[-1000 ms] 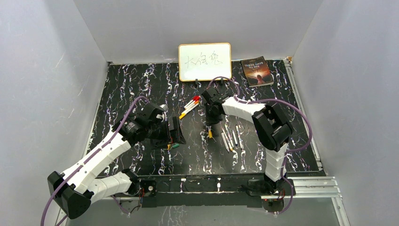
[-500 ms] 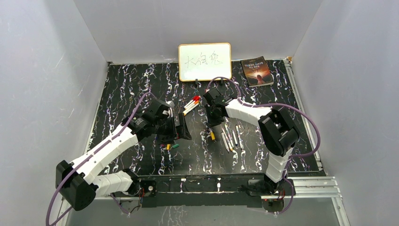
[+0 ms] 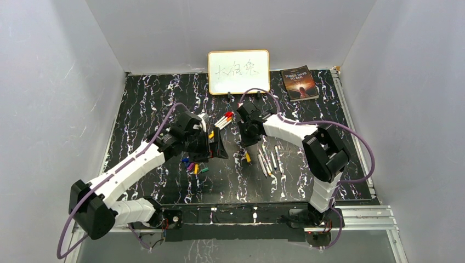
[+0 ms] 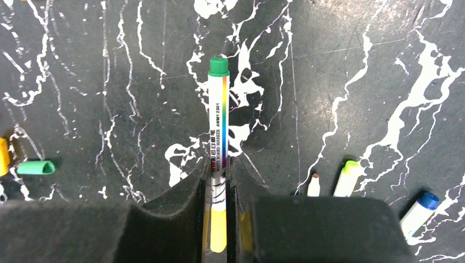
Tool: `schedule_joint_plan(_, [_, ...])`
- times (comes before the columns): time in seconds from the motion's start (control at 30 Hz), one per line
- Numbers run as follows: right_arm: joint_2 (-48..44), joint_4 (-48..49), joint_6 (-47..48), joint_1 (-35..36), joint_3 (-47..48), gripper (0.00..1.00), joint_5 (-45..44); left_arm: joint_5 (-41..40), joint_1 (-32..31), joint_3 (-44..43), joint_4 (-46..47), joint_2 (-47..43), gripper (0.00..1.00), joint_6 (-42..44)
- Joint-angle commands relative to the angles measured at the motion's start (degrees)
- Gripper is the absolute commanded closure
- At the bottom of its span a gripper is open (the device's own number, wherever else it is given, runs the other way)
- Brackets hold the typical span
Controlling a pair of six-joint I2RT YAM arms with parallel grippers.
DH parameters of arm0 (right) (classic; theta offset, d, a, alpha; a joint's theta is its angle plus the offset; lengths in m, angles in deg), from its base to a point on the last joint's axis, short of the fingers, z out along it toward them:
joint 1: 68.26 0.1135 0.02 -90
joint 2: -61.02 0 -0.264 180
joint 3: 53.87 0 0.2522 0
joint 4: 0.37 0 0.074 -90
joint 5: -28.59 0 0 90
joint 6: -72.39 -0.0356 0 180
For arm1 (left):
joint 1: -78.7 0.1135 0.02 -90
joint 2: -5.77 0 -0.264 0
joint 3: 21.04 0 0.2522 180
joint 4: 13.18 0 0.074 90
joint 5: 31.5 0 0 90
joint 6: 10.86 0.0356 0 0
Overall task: Open the pen caps
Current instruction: Pick up the pen from the center of the board, then open the pen cap from the pen.
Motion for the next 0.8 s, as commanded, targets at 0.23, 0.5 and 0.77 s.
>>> schedule_joint_plan(0.23, [-12.5, -0.9, -4.0, 0.0, 2.7, 1.00, 10.0, 3.7, 0.1, 8.5, 12.0, -12.7, 0.02, -5.6])
schedule_joint_plan(0.5, [-20.0, 17.0, -23.2, -0.1, -9.1, 1.00, 25.8, 3.4, -0.4, 13.0, 19.0, -15.2, 0.02, -7.4])
schedule_joint_plan(0.77, [-24.4, 37.2, -41.1, 1.1, -19.3, 1.00, 26.7, 3.6, -0.7, 14.6, 24.8, -15.3, 0.02, -9.2])
